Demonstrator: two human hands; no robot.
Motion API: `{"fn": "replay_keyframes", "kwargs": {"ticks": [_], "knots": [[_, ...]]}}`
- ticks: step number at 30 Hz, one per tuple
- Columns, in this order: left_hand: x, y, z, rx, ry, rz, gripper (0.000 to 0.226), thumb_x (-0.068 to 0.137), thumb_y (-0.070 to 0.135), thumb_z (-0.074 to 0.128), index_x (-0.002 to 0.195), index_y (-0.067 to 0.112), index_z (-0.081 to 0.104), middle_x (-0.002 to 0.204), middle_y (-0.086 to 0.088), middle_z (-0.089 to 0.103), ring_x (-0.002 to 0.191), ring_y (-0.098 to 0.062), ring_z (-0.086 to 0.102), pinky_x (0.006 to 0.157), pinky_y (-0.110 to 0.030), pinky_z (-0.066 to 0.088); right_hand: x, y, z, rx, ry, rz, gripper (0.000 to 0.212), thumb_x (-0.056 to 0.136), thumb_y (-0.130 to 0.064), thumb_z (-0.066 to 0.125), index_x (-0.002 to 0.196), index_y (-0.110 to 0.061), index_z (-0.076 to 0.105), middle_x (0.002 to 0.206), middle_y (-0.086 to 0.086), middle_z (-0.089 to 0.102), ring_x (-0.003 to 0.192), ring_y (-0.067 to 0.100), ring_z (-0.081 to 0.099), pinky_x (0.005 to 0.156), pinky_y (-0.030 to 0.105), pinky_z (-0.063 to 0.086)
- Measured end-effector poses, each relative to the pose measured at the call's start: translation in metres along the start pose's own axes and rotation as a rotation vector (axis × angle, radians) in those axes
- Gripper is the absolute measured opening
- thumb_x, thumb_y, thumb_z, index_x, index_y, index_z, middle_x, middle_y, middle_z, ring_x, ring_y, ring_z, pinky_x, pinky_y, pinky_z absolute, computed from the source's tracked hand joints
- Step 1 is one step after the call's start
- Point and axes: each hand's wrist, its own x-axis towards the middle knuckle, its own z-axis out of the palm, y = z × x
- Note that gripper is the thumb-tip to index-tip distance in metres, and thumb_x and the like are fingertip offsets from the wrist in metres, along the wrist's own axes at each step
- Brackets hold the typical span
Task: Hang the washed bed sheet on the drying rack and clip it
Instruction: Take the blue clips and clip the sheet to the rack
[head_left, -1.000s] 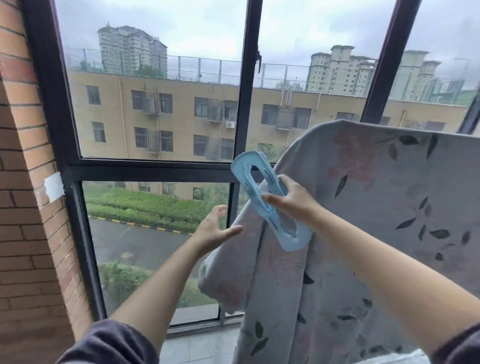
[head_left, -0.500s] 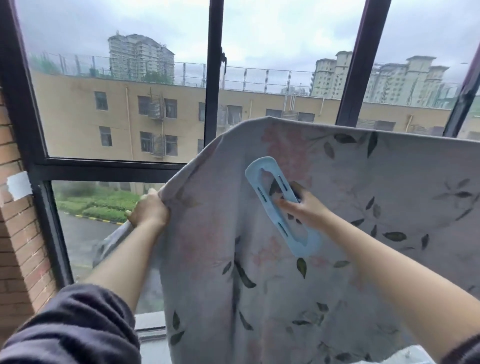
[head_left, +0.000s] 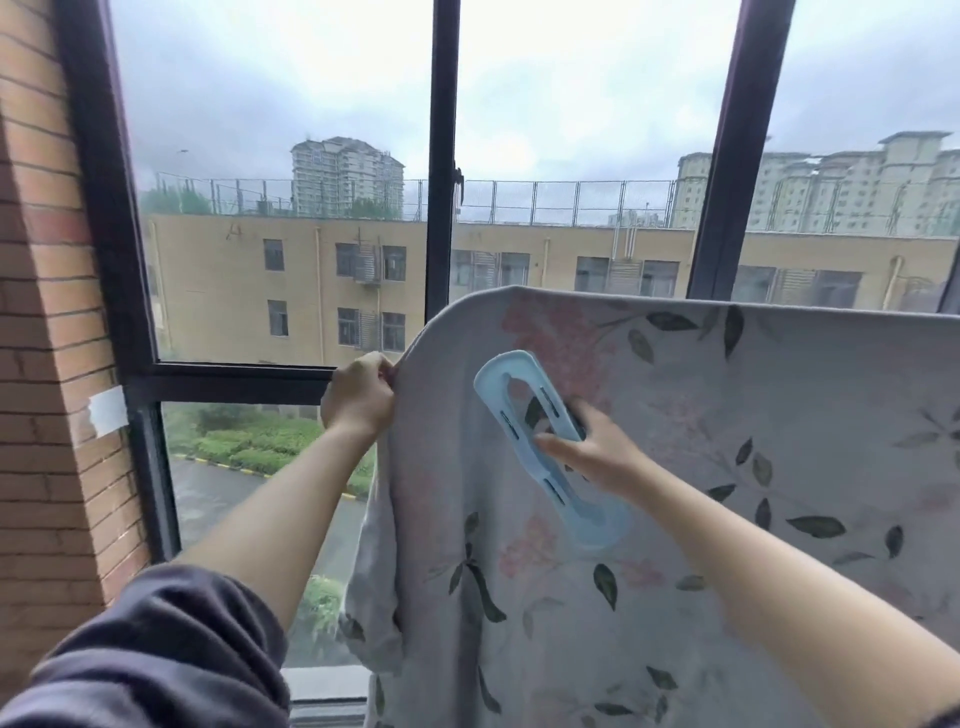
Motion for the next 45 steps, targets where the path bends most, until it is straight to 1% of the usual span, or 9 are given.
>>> {"fn": "replay_keyframes", "kwargs": {"ticks": [6,12,18,23,27,30,34,38,45], "knots": [[0.041,0.013,-0.024,0.014,0.004,-0.069,0.022,0.087,0.01,0.045,0.098,0.017,0.063,0.104,-0.011,0.066,0.093,-0.03,0.059,0.078,-0.033,0.046,0.015,-0.001,-0.015,0.007,0.06,-0.024,0.03,0.068,-0.047,0.062,0.095,-0.034,0.055,0.082,-0.011,0.062,0.072,0.008,0.059,0.064,0.025,0.043],[0.048,0.048,-0.002,-0.19,-0.339,0.345,0.032,0.096,0.036,0.047,0.123,0.018,0.05,0.111,-0.01,0.063,0.097,-0.027,0.059,0.08,-0.035,0.045,0.025,-0.003,-0.01,0.022,0.071,-0.022,0.033,0.068,-0.047,0.063,0.096,-0.031,0.056,0.085,-0.009,0.065,0.077,0.009,0.062,0.071,0.029,0.049],[0.03,0.053,0.018,-0.085,-0.144,0.359,0.028,0.096,0.021,0.039,0.122,0.019,0.051,0.115,-0.015,0.062,0.103,-0.036,0.057,0.084,-0.044,0.047,0.017,0.002,-0.014,0.028,0.085,-0.018,0.03,0.068,-0.044,0.062,0.095,-0.032,0.056,0.085,-0.009,0.064,0.076,0.009,0.061,0.071,0.027,0.049],[-0.017,0.075,0.017,-0.242,0.041,0.64,0.052,0.09,0.037,0.037,0.137,0.016,0.043,0.139,0.002,0.046,0.126,-0.009,0.04,0.105,-0.034,0.035,0.006,0.006,-0.029,0.062,0.072,-0.069,0.021,0.07,-0.041,0.063,0.089,-0.039,0.054,0.072,-0.021,0.06,0.064,-0.002,0.056,0.064,0.018,0.044],[-0.048,0.11,0.011,-0.507,-0.526,0.491,0.087,0.065,0.088,0.036,0.135,0.035,0.037,0.131,0.016,0.048,0.121,-0.004,0.047,0.099,-0.03,0.038,-0.014,0.022,-0.046,0.06,0.004,-0.144,0.025,0.069,-0.044,0.062,0.093,-0.042,0.054,0.078,-0.021,0.061,0.07,-0.001,0.058,0.068,0.019,0.048],[-0.07,0.14,0.024,-0.455,-0.7,0.43,0.09,0.059,0.089,0.044,0.132,0.037,0.038,0.123,0.013,0.056,0.113,-0.007,0.054,0.101,-0.036,0.043,-0.033,0.042,-0.071,0.009,-0.065,-0.175,0.03,0.072,-0.041,0.063,0.1,-0.036,0.054,0.081,-0.016,0.061,0.071,0.0,0.058,0.068,0.019,0.048],[-0.102,0.179,0.04,-0.315,-0.579,0.366,0.085,0.063,0.083,0.039,0.127,0.028,0.049,0.118,0.007,0.059,0.105,-0.008,0.056,0.091,-0.029,0.046,-0.049,0.063,-0.103,-0.087,-0.101,-0.219,0.039,0.067,-0.049,0.06,0.103,-0.035,0.054,0.09,-0.011,0.063,0.079,0.006,0.062,0.073,0.028,0.052],[-0.131,0.209,0.055,-0.226,-0.327,0.302,0.049,0.075,0.068,0.034,0.084,0.028,0.06,0.077,0.006,0.063,0.071,-0.006,0.057,0.057,-0.023,0.039,-0.06,0.079,-0.127,-0.077,-0.177,-0.201,0.045,0.074,-0.046,0.067,0.114,-0.038,0.048,0.096,-0.011,0.065,0.086,0.007,0.064,0.08,0.033,0.054],[-0.14,0.204,0.063,-0.276,-0.107,0.155,0.064,0.07,0.068,0.029,0.066,0.009,0.054,0.061,-0.002,0.053,0.062,-0.018,0.048,0.059,-0.032,0.037,-0.069,0.132,-0.165,-0.006,-0.274,-0.057,0.073,0.065,-0.06,0.069,0.127,-0.03,0.047,0.118,-0.007,0.061,0.104,0.006,0.061,0.086,0.024,0.052]]}}
